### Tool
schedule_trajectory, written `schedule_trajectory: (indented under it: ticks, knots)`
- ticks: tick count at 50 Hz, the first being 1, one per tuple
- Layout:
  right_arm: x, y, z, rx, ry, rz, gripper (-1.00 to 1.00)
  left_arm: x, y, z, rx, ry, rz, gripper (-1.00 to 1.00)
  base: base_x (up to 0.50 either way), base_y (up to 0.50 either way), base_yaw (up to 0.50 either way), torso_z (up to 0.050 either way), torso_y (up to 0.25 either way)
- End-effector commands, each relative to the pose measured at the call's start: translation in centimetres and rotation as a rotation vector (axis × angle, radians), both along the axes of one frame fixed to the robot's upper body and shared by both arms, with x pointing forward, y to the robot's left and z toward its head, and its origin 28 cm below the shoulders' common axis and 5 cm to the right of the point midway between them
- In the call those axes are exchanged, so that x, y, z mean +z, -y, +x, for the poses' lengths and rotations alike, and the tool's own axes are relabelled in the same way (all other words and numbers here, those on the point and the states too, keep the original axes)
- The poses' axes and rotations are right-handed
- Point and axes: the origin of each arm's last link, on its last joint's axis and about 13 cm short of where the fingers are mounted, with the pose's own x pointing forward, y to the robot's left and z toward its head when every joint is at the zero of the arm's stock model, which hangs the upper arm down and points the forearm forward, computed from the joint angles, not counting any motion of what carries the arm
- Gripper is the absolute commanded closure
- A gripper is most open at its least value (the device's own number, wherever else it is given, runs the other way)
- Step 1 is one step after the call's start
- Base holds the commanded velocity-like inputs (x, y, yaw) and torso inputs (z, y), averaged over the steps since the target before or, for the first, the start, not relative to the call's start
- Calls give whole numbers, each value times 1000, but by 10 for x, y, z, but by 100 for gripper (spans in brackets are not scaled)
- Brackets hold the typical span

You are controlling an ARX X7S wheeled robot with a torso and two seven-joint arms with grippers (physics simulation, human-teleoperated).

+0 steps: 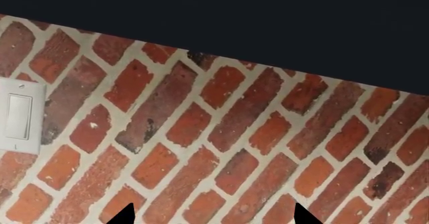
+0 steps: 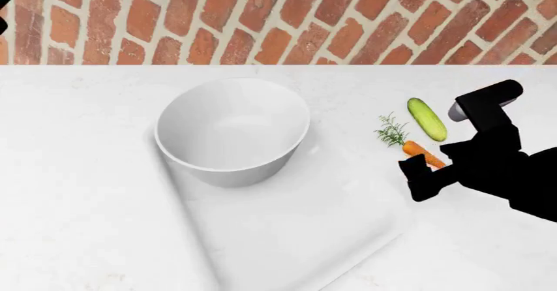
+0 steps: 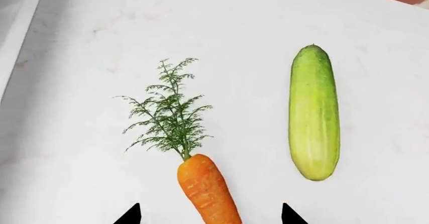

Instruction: Place the two vegetables and bowl onto the tray for setting up a vegetable dip station.

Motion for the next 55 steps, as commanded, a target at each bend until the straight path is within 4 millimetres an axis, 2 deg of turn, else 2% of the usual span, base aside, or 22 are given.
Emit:
schedule_trajectory:
  ticks: [1, 28, 29, 44, 50, 55]
  knots:
    - [-9, -3, 4, 5, -13, 1, -100, 0, 0, -1, -1, 1, 1, -100, 0, 0, 0, 0, 0]
    - [-30, 0, -5, -25, -47, 10, -100, 1, 1, -3, -6, 3, 2, -100, 0, 0, 0, 0, 0]
    - [-29, 0, -5, -36, -40, 27, 100, 1, 1, -3, -5, 3, 2, -100, 0, 0, 0, 0, 0]
    - [-18, 0, -3, -16, -15, 8, 100, 2, 0, -3, -3, 5, 0, -100, 0, 0, 0, 0, 0]
    - [-5, -6, -1, 17, 10, -7, 100, 2, 0, -4, -2, 6, -1, -100, 0, 0, 0, 0, 0]
    - [15, -10, 0, 54, 47, -34, 100, 2, -1, -4, 1, 7, -5, -100, 0, 0, 0, 0, 0]
